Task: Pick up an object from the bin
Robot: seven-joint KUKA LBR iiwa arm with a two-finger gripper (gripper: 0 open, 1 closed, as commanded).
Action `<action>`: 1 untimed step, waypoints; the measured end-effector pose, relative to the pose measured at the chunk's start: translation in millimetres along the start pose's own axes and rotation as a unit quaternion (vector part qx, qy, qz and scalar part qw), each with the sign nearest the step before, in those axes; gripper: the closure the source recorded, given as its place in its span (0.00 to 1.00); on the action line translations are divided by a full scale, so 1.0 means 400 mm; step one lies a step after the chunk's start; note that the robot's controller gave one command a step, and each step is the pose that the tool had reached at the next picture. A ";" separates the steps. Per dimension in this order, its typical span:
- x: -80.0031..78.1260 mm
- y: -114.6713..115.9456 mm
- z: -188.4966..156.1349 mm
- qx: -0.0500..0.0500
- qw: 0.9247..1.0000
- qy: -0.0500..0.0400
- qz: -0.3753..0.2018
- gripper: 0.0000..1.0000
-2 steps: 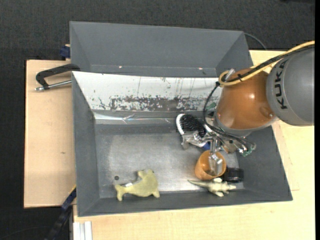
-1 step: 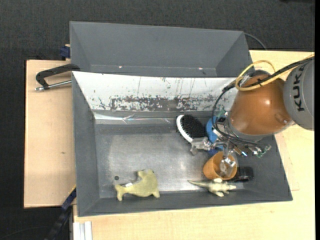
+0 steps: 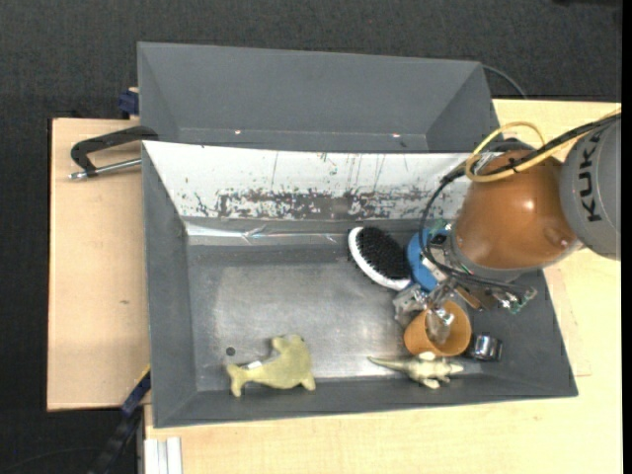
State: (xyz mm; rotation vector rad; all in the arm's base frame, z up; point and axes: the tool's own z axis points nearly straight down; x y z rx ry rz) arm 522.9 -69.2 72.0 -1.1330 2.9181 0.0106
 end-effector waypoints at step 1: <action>-0.045 0.011 -0.413 0.005 0.986 0.002 -0.164 1.00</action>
Offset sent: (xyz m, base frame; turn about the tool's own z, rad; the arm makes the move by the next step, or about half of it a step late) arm 0.0065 0.0123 0.1612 -0.3318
